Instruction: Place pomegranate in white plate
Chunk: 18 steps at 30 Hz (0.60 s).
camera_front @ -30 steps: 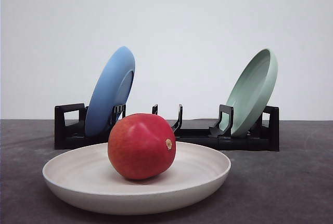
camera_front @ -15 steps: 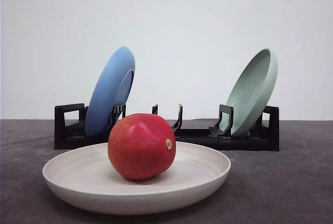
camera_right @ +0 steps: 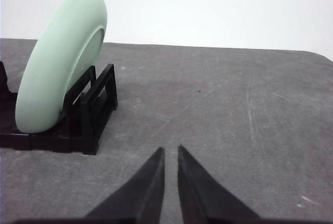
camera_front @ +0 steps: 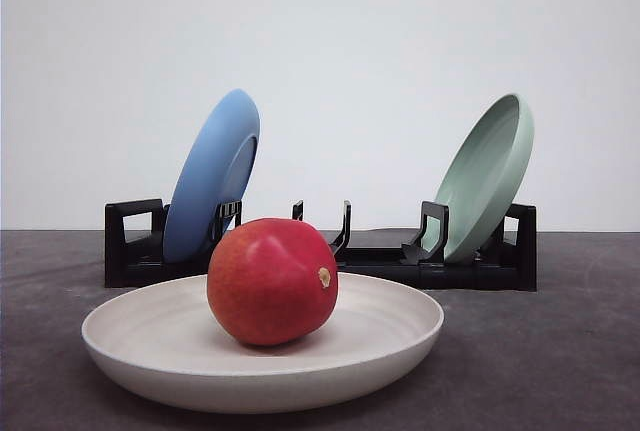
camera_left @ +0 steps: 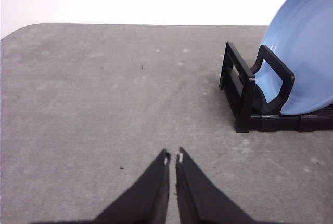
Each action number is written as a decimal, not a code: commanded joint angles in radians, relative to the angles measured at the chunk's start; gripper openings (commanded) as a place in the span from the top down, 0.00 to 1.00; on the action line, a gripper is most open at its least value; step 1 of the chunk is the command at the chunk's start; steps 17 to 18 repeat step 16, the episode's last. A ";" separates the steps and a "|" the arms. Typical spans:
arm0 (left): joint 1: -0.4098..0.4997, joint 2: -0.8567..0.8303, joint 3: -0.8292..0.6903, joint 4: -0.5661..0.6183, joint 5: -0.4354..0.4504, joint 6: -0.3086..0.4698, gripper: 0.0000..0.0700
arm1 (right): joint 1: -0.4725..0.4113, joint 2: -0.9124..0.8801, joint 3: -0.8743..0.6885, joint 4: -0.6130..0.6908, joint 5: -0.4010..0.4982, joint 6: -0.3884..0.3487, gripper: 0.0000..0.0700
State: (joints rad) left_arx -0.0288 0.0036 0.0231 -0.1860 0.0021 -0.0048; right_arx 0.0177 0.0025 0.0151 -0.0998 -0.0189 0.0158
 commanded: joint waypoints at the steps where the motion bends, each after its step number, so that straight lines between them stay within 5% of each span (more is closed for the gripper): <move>1: 0.000 -0.001 -0.011 -0.001 -0.003 -0.008 1.00 | -0.002 0.001 -0.004 0.011 0.000 0.014 0.94; 18: 0.000 -0.001 -0.011 -0.001 -0.003 -0.008 1.00 | -0.002 0.001 -0.004 0.011 0.000 0.014 0.94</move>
